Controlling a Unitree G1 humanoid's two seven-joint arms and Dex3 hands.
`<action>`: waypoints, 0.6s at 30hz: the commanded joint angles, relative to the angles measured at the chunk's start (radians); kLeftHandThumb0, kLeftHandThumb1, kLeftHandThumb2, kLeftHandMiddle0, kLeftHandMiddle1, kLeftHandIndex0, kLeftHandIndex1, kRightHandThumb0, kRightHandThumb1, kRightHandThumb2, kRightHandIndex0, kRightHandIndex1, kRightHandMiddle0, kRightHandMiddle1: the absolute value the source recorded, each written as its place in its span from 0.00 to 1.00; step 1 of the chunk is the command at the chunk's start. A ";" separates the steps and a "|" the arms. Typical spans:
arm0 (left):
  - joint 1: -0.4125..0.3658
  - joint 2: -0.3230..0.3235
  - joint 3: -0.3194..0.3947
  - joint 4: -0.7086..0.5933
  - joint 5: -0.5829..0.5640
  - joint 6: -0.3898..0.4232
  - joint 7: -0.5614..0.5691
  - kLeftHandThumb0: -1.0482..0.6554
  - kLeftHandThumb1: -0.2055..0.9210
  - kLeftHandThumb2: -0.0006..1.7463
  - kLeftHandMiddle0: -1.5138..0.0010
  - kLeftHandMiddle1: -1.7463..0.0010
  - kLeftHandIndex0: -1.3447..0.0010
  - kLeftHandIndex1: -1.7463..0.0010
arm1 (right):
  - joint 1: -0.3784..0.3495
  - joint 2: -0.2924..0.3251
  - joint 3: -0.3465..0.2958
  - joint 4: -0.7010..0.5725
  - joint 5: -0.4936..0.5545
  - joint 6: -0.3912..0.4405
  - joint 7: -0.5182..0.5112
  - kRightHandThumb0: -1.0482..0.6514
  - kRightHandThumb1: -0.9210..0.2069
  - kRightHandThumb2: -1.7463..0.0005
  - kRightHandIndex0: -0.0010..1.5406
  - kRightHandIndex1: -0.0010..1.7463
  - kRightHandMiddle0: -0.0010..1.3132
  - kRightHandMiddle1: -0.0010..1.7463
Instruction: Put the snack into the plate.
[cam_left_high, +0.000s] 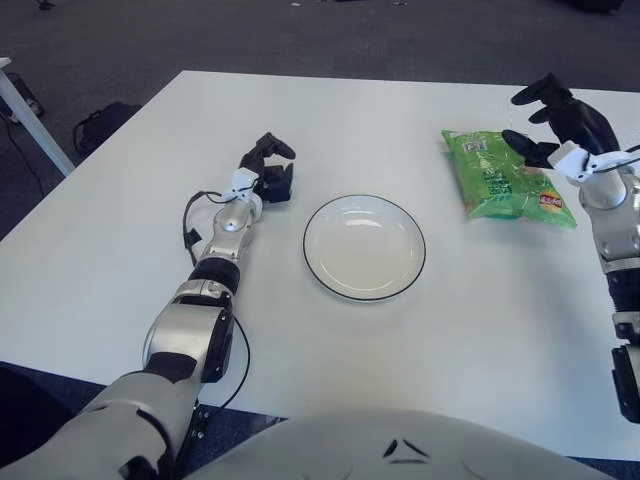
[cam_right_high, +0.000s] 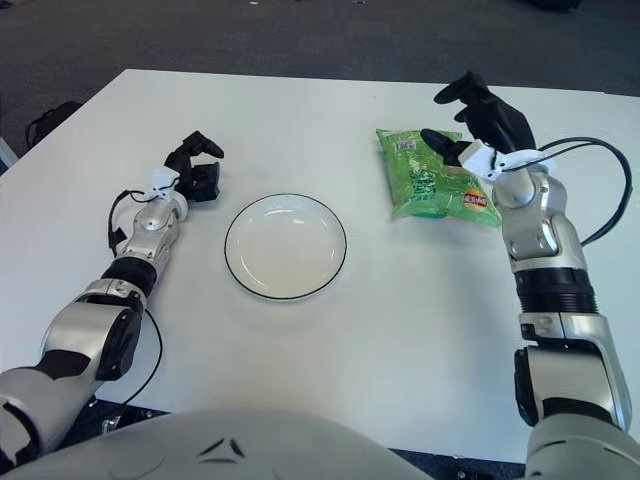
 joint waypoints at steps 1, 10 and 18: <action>0.084 -0.020 -0.014 0.054 0.017 0.021 -0.014 0.36 0.58 0.66 0.20 0.00 0.62 0.00 | -0.028 -0.003 0.022 0.013 -0.020 -0.001 0.021 0.14 0.00 0.51 0.11 0.58 0.00 0.63; 0.091 -0.023 -0.012 0.048 0.015 0.004 -0.010 0.36 0.58 0.66 0.20 0.00 0.62 0.00 | -0.055 -0.007 0.081 0.022 -0.055 0.009 0.101 0.08 0.00 0.46 0.02 0.33 0.00 0.44; 0.095 -0.021 -0.012 0.043 0.018 0.001 -0.006 0.35 0.56 0.67 0.19 0.00 0.61 0.00 | -0.134 0.017 0.146 0.127 -0.093 -0.037 0.105 0.05 0.00 0.43 0.00 0.20 0.00 0.32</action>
